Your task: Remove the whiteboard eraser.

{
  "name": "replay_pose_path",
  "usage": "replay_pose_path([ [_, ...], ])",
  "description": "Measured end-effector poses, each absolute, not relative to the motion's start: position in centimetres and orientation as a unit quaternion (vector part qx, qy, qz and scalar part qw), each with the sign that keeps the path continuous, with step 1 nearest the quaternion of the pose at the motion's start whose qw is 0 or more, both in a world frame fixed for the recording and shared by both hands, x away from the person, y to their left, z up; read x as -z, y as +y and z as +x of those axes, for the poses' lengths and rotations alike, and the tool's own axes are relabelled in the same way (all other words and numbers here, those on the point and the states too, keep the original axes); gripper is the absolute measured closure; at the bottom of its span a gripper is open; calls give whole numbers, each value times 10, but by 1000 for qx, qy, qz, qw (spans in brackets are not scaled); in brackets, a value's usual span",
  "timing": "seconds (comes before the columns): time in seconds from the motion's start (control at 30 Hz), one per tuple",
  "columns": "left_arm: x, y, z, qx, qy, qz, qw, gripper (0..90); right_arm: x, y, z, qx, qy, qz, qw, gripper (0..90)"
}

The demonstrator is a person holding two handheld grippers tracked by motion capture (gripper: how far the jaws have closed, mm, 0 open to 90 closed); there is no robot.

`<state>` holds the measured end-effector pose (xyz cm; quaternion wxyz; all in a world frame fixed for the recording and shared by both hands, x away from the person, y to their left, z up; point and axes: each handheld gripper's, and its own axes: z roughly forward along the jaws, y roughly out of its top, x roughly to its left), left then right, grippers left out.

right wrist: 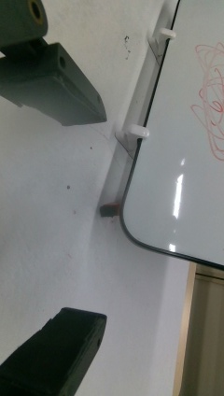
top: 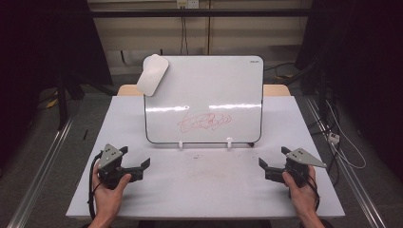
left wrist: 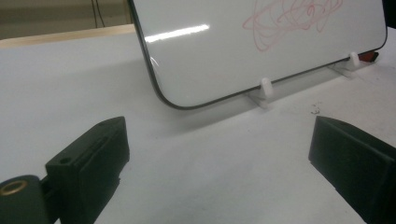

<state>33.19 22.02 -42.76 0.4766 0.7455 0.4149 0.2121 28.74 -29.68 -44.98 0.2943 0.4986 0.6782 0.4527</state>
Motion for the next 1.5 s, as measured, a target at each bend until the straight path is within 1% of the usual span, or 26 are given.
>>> replay_pose_path([
  [0.07,427,220,334,-205,410,748,480,50,450,-298,287,-452,679,498,294,44],
  [0.13,427,220,334,-212,407,750,477,44,450,-299,287,-455,682,498,283,37],
  [0.3,426,219,337,-201,404,748,486,45,451,-299,287,-456,684,495,281,37],
  [0.4,425,219,339,-208,404,747,486,52,451,-297,288,-451,688,493,282,36],
  [0.47,425,220,341,-199,406,747,488,52,451,-295,288,-449,690,493,280,36],
  [0.7,410,217,352,-205,395,746,495,57,452,-294,289,-448,695,488,280,36],
  [0.77,406,215,358,-196,393,753,490,54,453,-294,290,-448,694,491,276,36],
  [0.87,396,214,367,-212,365,768,482,43,453,-293,291,-447,696,491,273,36],
  [0.9,396,214,367,-212,365,768,482,31,453,-293,291,-447,696,491,273,36],
  [1.0,387,210,373,-216,364,770,478,36,453,-292,292,-447,697,489,274,36],
  [1.03,383,209,375,-211,359,775,476,49,453,-292,292,-446,697,489,276,36],
  [1.13,374,204,382,-217,354,776,474,56,454,-292,292,-446,698,488,276,36],
  [1.2,369,201,387,-226,354,775,473,57,454,-291,292,-446,698,489,273,36],
  [1.23,363,197,393,-239,346,779,465,57,454,-291,293,-447,698,489,271,37],
  [1.5,343,188,416,-266,334,784,452,63,455,-293,294,-447,697,491,270,37],
])
